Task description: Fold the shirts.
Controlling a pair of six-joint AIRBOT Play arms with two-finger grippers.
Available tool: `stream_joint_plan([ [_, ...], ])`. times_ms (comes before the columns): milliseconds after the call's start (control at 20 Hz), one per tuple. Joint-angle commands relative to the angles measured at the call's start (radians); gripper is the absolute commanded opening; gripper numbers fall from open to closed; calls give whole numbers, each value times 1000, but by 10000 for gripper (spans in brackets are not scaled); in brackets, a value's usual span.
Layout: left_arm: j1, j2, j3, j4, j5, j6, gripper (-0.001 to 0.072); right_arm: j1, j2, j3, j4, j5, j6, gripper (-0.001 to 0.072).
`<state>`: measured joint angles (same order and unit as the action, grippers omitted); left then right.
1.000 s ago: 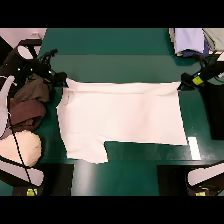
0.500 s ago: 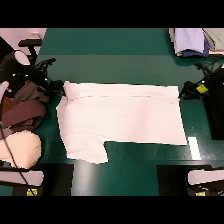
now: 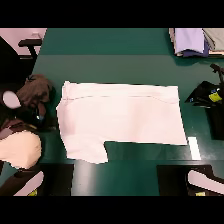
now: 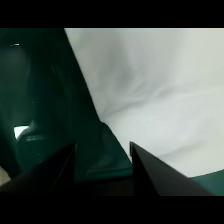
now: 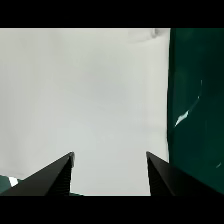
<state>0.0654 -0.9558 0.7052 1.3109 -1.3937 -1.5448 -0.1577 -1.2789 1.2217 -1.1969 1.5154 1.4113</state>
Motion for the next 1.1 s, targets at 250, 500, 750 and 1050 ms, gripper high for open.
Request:
stream_joint_plan([
  [250, -3, 73, -306, -202, 210, -22, 400, 73, 31, -37, 1, -29, 0, 532],
  [500, -97, 73, -319, -255, 233, -5, 26, 47, 32, -37, -3, -3, 1, 531],
  [750, -102, 74, -222, -254, 174, 27, 22, -115, 100, -190, -95, 60, 1, 532],
  [1050, -102, 74, -85, -257, 179, 34, 22, -321, 161, -540, -177, 36, 2, 528],
])
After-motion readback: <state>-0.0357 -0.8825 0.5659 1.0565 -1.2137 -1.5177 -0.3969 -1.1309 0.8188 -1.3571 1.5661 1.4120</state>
